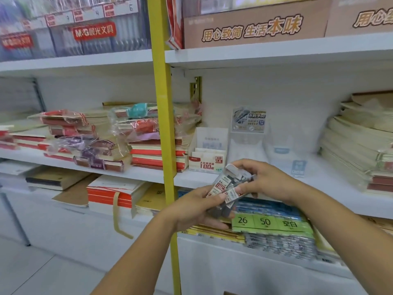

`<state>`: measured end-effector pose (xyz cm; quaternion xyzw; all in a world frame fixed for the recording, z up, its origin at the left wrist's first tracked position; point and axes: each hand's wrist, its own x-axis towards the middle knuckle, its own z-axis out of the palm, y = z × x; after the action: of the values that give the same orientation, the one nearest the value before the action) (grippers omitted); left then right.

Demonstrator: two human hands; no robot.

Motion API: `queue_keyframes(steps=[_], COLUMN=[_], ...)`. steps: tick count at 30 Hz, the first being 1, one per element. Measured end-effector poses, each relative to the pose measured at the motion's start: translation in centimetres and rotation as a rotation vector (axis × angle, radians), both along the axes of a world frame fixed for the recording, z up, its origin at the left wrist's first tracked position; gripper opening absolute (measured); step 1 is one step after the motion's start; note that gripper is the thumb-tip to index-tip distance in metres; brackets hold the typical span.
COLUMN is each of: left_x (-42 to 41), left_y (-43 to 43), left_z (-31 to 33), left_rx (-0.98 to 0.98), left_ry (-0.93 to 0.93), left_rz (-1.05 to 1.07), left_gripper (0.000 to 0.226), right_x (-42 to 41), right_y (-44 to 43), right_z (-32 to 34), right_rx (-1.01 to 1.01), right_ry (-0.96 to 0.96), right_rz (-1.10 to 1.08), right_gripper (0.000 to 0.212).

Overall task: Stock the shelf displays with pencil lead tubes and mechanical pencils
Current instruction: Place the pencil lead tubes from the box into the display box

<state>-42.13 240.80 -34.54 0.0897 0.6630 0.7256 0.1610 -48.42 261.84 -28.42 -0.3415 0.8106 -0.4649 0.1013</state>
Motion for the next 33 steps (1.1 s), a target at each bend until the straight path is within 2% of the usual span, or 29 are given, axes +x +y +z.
queue_keyframes(steps=[3, 6, 8, 11, 15, 18, 22, 24, 29, 33], left_x=[-1.0, -2.0, -2.5, -3.1, -3.3, -3.3, -3.1, -3.1, -3.4, -3.6], left_y=[-0.7, -1.3, -1.6, -2.2, -3.6, -4.4, -4.7, -4.9, -5.2, -5.2], left_z=[0.0, -0.2, -0.8, -1.3, -1.0, -0.8, -0.8, -1.1, -1.4, -1.5], left_rx=[0.067, 0.130, 0.155, 0.145, 0.126, 0.110, 0.139, 0.155, 0.180, 0.181], left_ry=[0.068, 0.185, 0.223, 0.267, 0.315, 0.347, 0.349, 0.336, 0.304, 0.300], left_rz=[0.101, 0.292, 0.376, 0.450, 0.597, 0.637, 0.632, 0.639, 0.673, 0.687], left_gripper=[0.038, 0.031, 0.030, 0.023, 0.015, 0.014, 0.016, 0.016, 0.019, 0.017], right_x=[-1.4, -2.7, -3.3, -4.6, -7.3, -9.0, -11.0, -11.8, -13.7, -14.8], right_y=[-1.6, -3.4, -4.7, -6.3, -8.1, -10.0, -12.7, -13.4, -14.0, -14.4], right_z=[-0.1, -0.5, -0.8, 0.2, 4.0, 5.4, 4.4, 3.8, 3.9, 3.7], right_rx=[-0.167, -0.496, -0.549, -0.537, -0.667, -0.497, 0.001, 0.103, 0.028, 0.076], right_ry=[-0.045, -0.197, -0.215, -0.096, 0.157, 0.485, 0.816, 0.842, 0.761, 0.695], right_rz=[-0.116, -0.233, -0.248, -0.276, -0.379, -0.387, -0.392, -0.367, -0.381, -0.345], right_gripper=[0.058, 0.039, 0.031, 0.023, 0.023, 0.030, 0.021, 0.021, 0.026, 0.032])
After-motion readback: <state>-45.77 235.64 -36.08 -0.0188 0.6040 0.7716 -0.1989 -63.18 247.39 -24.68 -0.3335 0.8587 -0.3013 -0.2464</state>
